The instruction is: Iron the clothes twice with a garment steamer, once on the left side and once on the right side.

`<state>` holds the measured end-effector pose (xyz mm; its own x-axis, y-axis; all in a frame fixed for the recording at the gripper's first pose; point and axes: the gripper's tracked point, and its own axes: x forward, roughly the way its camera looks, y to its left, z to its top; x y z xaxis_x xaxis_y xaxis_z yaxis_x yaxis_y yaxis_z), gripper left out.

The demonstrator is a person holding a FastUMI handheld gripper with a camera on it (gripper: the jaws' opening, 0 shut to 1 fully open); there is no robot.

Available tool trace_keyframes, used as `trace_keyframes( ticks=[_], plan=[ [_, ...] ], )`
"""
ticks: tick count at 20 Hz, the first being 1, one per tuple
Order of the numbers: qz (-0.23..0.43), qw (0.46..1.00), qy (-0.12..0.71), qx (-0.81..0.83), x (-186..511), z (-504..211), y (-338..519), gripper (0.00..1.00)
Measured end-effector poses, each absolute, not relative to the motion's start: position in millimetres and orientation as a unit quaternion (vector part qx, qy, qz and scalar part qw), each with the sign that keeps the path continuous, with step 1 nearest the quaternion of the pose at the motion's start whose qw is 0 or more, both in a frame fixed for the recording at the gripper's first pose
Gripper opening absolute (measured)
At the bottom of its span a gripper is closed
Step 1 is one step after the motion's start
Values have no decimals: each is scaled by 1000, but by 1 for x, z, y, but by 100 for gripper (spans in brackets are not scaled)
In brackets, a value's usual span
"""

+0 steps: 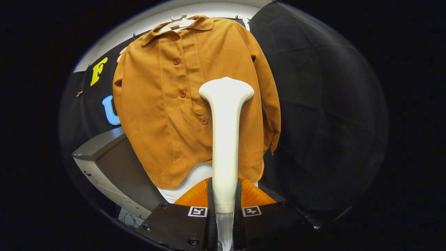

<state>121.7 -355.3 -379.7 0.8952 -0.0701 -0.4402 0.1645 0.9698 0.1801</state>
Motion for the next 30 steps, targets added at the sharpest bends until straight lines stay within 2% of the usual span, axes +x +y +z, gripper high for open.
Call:
trace_keyframes(
  ticks=[8, 13, 19, 30],
  plan=[
    [-70, 953, 270, 117, 85, -417, -344, 21],
    [-67, 954, 270, 111, 60, -409, -327, 21],
    [-49, 967, 228, 99, 42, -353, -293, 21],
    [-35, 988, 125, 78, 40, -205, -238, 21]
  ],
)
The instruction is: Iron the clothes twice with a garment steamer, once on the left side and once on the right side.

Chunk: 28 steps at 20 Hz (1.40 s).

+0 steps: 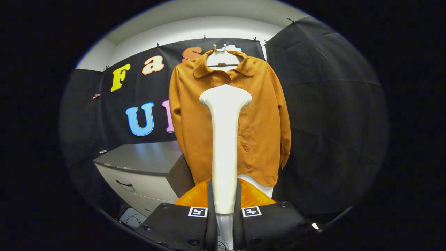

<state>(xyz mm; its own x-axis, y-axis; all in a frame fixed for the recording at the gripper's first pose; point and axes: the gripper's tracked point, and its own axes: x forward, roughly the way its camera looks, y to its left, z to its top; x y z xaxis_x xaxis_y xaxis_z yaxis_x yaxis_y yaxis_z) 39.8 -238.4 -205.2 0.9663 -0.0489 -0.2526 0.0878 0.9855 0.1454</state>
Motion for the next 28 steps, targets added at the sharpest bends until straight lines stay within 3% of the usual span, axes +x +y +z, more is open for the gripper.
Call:
trace_keyframes(
  ticks=[12, 28],
  plan=[
    [-16, 997, 46, 52, 55, -83, -164, 21],
    [31, 999, 16, 42, 53, -37, -50, 21]
  ],
)
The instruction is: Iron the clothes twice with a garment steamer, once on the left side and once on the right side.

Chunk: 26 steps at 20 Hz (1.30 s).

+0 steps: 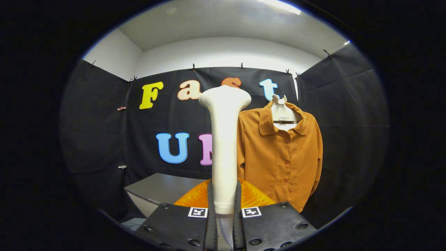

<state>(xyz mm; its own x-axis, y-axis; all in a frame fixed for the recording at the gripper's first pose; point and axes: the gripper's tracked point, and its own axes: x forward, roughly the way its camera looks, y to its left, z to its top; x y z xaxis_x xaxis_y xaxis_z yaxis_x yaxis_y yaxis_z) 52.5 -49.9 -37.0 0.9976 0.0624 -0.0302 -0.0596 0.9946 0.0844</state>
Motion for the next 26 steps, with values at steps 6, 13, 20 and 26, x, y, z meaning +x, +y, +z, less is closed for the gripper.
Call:
trace_keyframes(
  ticks=[6, 13, 20, 26],
  plan=[
    [38, 998, 19, 54, 54, -33, -34, 21],
    [37, 998, 18, 49, 53, -32, -32, 21],
    [33, 998, 16, 49, 51, -29, -36, 21],
    [35, 998, 19, 46, 48, -29, -33, 21]
  ],
)
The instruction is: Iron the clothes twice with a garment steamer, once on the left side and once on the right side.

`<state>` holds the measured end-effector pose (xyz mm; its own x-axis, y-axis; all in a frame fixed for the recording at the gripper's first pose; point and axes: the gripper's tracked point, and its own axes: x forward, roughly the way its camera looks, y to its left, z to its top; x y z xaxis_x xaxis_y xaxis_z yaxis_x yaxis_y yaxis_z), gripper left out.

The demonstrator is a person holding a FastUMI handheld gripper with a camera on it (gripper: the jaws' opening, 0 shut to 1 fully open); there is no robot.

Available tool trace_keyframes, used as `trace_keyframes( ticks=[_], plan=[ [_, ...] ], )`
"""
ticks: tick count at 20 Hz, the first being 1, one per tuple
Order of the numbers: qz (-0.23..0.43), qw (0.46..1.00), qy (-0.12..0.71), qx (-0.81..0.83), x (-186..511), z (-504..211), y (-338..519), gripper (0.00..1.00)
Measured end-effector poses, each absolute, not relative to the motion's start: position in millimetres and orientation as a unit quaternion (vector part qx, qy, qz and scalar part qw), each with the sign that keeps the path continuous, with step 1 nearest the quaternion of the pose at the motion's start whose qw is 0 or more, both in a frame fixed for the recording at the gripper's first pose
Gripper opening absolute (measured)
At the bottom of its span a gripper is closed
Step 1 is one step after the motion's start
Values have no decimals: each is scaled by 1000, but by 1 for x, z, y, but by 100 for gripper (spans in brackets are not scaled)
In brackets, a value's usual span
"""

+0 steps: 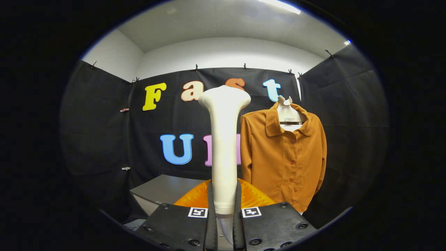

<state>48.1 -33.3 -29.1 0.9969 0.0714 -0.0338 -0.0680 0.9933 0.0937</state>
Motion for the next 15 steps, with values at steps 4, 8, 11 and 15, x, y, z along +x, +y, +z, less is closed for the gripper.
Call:
trace_keyframes(
  ticks=[4, 8, 11, 15],
  plan=[
    [35, 998, 18, 47, 48, -29, -32, 21],
    [34, 998, 18, 49, 50, -29, -33, 21],
    [34, 998, 19, 49, 52, -30, -31, 21],
    [34, 998, 22, 45, 51, -32, -31, 21]
  ],
)
